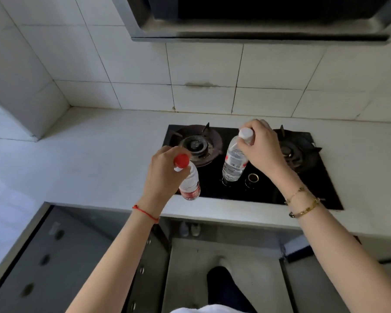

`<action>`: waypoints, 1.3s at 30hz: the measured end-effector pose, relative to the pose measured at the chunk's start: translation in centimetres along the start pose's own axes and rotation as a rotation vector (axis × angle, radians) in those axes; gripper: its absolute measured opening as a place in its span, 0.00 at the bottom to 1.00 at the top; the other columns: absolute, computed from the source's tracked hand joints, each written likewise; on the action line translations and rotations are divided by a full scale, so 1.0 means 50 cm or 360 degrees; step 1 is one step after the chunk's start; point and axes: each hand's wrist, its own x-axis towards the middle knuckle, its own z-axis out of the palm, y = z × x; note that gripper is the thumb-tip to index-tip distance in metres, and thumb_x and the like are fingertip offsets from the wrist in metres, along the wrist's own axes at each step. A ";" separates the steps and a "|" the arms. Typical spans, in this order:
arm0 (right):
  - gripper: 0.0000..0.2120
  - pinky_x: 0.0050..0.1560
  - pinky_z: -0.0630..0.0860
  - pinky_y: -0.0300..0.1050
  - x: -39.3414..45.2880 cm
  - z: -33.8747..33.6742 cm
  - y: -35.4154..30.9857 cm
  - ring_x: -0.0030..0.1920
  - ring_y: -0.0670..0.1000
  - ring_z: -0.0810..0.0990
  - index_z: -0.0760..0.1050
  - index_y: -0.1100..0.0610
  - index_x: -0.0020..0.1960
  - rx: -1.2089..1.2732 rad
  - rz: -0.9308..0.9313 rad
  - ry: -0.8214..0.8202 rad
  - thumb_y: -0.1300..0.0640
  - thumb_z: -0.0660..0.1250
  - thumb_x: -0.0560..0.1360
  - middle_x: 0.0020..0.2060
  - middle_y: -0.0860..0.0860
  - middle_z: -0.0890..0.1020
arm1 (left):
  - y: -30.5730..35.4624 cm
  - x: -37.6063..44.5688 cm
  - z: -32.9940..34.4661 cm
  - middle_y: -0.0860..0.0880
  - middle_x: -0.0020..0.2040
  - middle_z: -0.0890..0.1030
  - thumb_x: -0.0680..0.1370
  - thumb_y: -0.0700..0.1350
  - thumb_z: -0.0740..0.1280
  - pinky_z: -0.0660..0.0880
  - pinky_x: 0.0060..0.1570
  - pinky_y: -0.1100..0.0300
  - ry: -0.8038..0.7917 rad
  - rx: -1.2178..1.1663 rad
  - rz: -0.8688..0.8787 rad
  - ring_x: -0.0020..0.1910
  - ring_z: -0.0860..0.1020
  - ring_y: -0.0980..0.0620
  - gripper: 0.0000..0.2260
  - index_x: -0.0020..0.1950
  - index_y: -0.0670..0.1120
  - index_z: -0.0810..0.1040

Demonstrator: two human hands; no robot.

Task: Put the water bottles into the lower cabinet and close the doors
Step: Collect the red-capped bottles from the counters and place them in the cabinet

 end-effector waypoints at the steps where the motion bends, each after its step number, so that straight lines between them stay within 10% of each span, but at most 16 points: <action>1: 0.10 0.49 0.66 0.36 -0.037 -0.005 0.001 0.49 0.49 0.74 0.74 0.59 0.54 0.0008 -0.0003 -0.0025 0.61 0.69 0.73 0.52 0.54 0.76 | 0.004 -0.025 0.000 0.51 0.48 0.80 0.69 0.37 0.74 0.68 0.41 0.71 -0.0028 -0.0003 -0.0005 0.41 0.76 0.54 0.14 0.52 0.49 0.82; 19: 0.08 0.41 0.67 0.28 -0.431 0.088 0.143 0.43 0.45 0.73 0.72 0.57 0.50 0.0057 0.0074 -0.0477 0.59 0.69 0.74 0.50 0.47 0.73 | -0.055 -0.345 0.213 0.56 0.51 0.78 0.70 0.40 0.73 0.76 0.52 0.61 -0.0239 -0.0010 -0.0347 0.52 0.77 0.53 0.13 0.53 0.51 0.81; 32: 0.06 0.43 0.75 0.47 -0.577 0.478 0.468 0.46 0.53 0.75 0.71 0.58 0.50 0.0027 0.0366 -0.0659 0.62 0.67 0.74 0.51 0.51 0.73 | -0.381 -0.419 0.623 0.51 0.49 0.79 0.69 0.40 0.73 0.78 0.48 0.52 -0.0447 0.0033 -0.0422 0.46 0.78 0.49 0.12 0.51 0.49 0.82; 39: 0.08 0.46 0.76 0.50 -0.626 0.733 0.689 0.46 0.56 0.77 0.73 0.60 0.51 0.0001 0.0383 -0.0621 0.64 0.68 0.73 0.50 0.54 0.75 | -0.597 -0.422 0.862 0.46 0.54 0.81 0.69 0.38 0.74 0.73 0.49 0.63 -0.0467 0.0081 -0.0419 0.51 0.80 0.47 0.14 0.54 0.45 0.82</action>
